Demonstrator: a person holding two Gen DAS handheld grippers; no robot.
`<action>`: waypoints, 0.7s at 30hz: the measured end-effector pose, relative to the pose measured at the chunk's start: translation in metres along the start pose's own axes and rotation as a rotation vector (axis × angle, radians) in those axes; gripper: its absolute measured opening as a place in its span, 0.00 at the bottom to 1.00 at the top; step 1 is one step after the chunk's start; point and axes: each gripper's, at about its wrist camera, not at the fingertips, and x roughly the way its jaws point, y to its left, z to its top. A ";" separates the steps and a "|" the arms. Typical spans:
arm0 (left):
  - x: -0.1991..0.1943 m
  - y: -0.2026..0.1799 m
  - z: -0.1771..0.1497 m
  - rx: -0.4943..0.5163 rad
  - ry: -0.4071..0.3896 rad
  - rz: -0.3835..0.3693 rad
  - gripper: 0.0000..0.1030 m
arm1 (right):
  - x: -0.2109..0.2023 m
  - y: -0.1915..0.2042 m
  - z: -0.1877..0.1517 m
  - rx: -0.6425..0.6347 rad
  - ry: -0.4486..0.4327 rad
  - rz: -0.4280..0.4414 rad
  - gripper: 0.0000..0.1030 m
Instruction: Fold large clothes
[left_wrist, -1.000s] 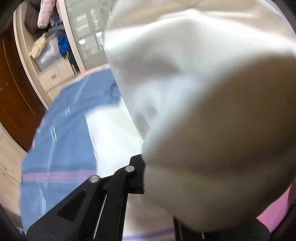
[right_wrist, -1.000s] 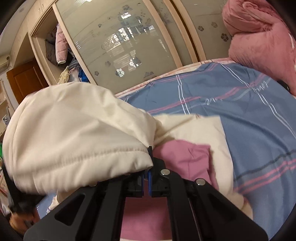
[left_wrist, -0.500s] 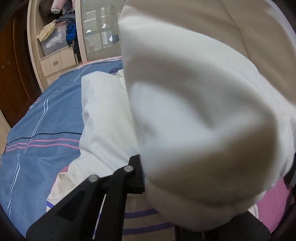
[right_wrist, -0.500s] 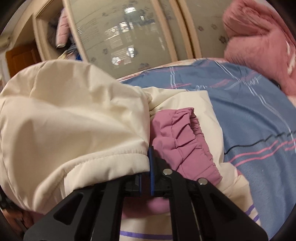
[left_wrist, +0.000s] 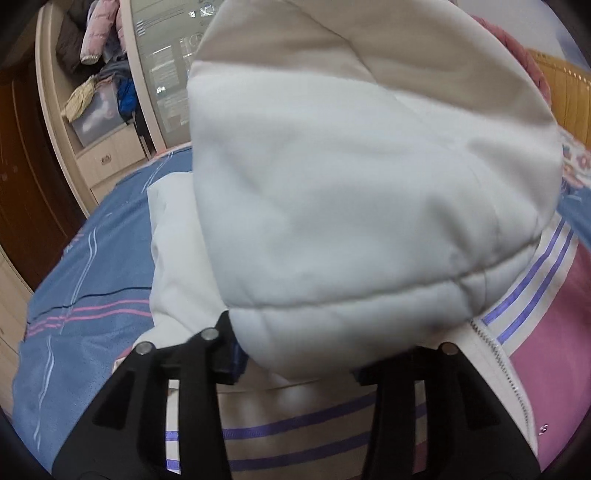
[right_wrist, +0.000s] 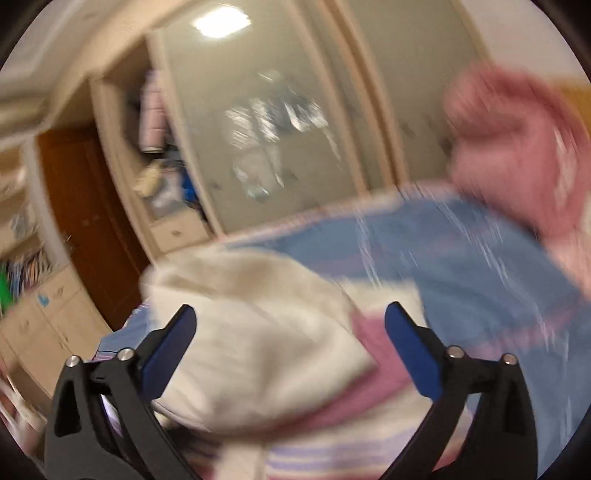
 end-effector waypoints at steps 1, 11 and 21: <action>0.000 -0.001 -0.001 0.003 0.002 0.003 0.43 | 0.014 0.021 0.007 -0.043 -0.013 0.011 0.99; -0.027 0.049 -0.001 0.046 0.094 -0.271 0.91 | 0.180 0.001 -0.097 -0.180 0.427 -0.128 0.99; -0.052 0.116 0.032 -0.408 -0.225 -0.315 0.98 | 0.170 -0.031 -0.164 -0.182 0.505 -0.139 0.99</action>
